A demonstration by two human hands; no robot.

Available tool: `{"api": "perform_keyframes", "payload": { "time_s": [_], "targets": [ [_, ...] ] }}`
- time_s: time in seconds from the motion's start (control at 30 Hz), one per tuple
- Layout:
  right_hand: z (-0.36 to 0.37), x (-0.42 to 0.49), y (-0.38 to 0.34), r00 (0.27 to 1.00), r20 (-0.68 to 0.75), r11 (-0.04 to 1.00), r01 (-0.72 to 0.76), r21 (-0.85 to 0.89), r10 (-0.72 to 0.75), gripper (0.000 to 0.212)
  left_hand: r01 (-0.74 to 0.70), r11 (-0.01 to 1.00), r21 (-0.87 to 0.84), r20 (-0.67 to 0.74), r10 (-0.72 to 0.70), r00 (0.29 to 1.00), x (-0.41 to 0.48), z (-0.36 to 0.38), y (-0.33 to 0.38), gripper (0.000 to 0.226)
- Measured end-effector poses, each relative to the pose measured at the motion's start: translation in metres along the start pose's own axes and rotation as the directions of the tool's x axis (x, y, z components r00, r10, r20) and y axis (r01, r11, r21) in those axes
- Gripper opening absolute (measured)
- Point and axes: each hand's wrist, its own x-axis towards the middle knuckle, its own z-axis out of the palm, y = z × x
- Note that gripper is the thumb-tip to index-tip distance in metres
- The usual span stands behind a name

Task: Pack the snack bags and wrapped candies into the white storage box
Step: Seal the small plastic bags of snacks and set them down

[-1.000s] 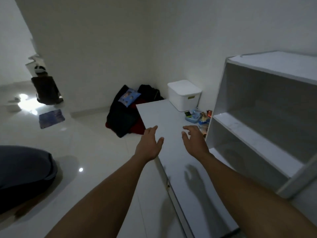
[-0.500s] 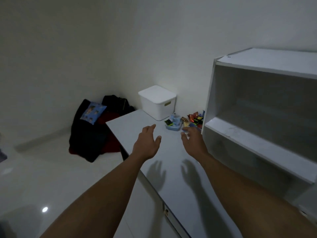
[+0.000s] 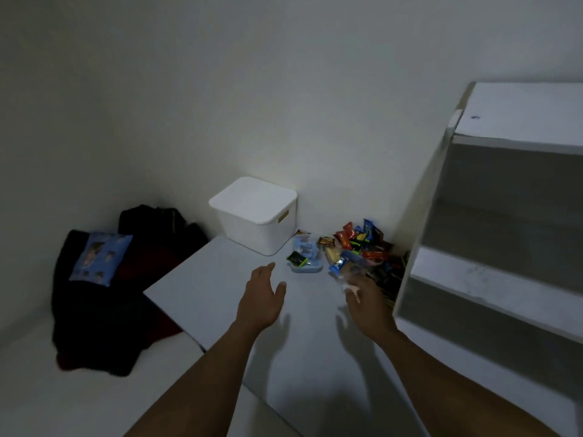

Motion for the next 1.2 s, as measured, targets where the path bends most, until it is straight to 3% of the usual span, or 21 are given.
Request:
{"api": "perform_keyframes", "payload": {
  "time_s": [0.33, 0.43, 0.6, 0.77, 0.87, 0.97, 1.07, 1.2],
  "targets": [
    [0.037, 0.060, 0.037, 0.960, -0.234, 0.983, -0.173, -0.057, 0.155, 0.016, -0.102, 0.995, -0.020, 0.316, 0.102, 0.943, 0.132, 0.069, -0.032, 0.059],
    [0.042, 0.073, 0.046, 0.936, -0.314, 0.974, -0.202, -0.105, 0.160, 0.018, -0.191, 0.981, -0.040, 0.407, 0.190, 0.893, 0.166, 0.094, -0.046, 0.059],
    [0.051, 0.078, 0.069, 0.857, -0.404, 0.924, -0.377, -0.069, 0.320, 0.023, -0.300, 0.952, -0.062, 0.571, 0.281, 0.771, 0.194, 0.134, -0.049, 0.062],
    [0.073, 0.078, 0.104, 0.781, -0.373, 0.821, -0.565, -0.082, 0.500, 0.024, -0.355, 0.932, -0.076, 0.683, 0.308, 0.662, 0.202, 0.183, -0.045, 0.053],
    [0.082, 0.085, 0.119, 0.767, -0.364, 0.788, -0.602, -0.126, 0.528, 0.026, -0.242, 0.965, -0.101, 0.689, 0.243, 0.682, 0.204, 0.206, -0.040, 0.047],
    [0.087, 0.088, 0.132, 0.666, -0.397, 0.697, -0.712, -0.084, 0.632, 0.030, -0.069, 0.993, -0.100, 0.710, 0.120, 0.694, 0.195, 0.223, -0.036, 0.033],
    [0.090, 0.086, 0.145, 0.610, -0.375, 0.638, -0.768, -0.061, 0.698, 0.040, 0.046, 0.994, -0.102, 0.762, 0.048, 0.645, 0.182, 0.237, -0.030, 0.029],
    [0.091, 0.089, 0.152, 0.569, -0.396, 0.611, -0.791, -0.024, 0.721, 0.039, 0.129, 0.986, -0.101, 0.783, -0.001, 0.621, 0.170, 0.253, -0.022, 0.029]
  ]
}}
